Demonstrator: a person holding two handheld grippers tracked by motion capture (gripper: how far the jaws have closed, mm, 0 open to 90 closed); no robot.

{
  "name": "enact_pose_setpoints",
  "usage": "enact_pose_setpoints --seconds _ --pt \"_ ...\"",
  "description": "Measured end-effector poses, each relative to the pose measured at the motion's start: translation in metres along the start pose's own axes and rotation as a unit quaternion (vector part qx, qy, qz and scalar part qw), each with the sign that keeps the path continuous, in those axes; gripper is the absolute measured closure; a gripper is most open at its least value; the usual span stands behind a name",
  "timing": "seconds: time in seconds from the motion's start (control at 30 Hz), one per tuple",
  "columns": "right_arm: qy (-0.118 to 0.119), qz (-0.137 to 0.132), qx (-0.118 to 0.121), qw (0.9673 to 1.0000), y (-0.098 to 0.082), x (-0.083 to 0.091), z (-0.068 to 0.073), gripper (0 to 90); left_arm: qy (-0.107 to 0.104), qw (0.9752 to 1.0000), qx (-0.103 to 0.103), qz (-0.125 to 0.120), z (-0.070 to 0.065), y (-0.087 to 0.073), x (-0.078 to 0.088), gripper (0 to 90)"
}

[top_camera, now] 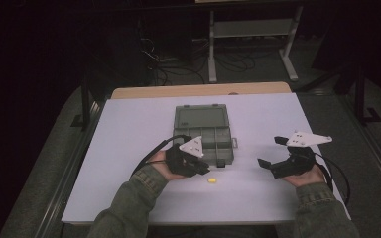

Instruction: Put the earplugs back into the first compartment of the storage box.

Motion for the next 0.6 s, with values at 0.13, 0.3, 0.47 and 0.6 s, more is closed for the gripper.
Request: enact_pose_setpoints --seconds 0.13,0.3,0.47,0.6 --pt "-0.001 0.001 0.001 1.0000 0.000 0.000 0.000 0.0 0.011 0.9999 0.006 -0.005 0.009 0.000 0.010 80.9" --pt "-0.002 0.001 0.000 1.0000 0.000 0.000 0.000 0.0 0.024 0.9995 0.015 -0.013 0.020 -0.002 0.021 81.1" --pt "-0.003 0.002 0.001 1.0000 0.000 0.000 0.000 0.0 0.047 0.9986 0.022 -0.007 0.037 -0.005 0.032 81.4" --pt "-0.003 0.002 0.000 1.0000 0.000 0.000 0.000 0.0 0.057 0.9979 0.031 -0.007 0.046 -0.007 0.036 81.7"
Point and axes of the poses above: each handheld gripper's, and its own axes: x roughly backward along the jaws, y roughly out of its top, z roughly to its left, the point moved 2 cm from there along -x, roughly forward along the jaws, and after that the axes turned 9 degrees about y, right-handed, at the moved point
